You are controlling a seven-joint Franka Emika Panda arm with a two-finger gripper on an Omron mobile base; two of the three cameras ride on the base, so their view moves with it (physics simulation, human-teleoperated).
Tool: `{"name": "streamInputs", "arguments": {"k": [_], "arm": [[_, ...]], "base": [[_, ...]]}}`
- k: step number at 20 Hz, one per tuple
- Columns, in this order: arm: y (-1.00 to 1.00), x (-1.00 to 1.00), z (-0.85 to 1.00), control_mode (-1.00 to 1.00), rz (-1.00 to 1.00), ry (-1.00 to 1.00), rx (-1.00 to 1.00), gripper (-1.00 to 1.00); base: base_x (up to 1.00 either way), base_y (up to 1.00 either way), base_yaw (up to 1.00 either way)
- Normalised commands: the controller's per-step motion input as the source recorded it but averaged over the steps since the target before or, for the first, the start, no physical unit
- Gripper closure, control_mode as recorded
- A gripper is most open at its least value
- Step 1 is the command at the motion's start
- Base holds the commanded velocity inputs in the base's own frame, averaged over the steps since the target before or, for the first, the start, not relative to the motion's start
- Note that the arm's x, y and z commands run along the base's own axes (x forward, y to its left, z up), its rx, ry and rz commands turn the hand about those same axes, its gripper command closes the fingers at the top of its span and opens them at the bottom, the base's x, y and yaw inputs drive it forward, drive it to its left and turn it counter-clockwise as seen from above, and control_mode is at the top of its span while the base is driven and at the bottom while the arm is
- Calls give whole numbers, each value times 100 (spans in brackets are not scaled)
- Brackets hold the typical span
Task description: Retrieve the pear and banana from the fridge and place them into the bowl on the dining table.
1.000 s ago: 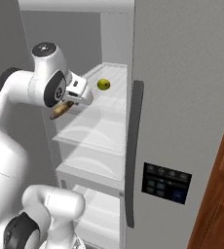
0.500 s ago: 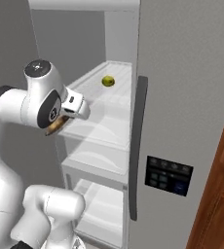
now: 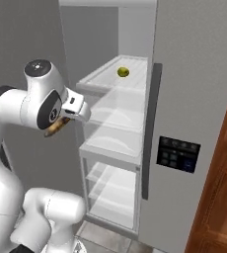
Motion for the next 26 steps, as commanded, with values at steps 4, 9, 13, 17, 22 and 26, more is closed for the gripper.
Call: {"name": "streamInputs", "arguments": {"k": [4,9,13,17,22,26], "arm": [[0,0,0,100,0,0,0,100],[0,0,0,100,0,0,0,100],[0,0,0,100,0,0,0,100],[0,0,0,100,0,0,0,100],[0,0,0,100,0,0,0,100],[0,0,0,100,0,0,0,100]], "base": [[-62,0,5],[-71,0,1],[-74,0,-11],[-53,0,-26],[-45,0,-36],[-43,0,-41]]}}
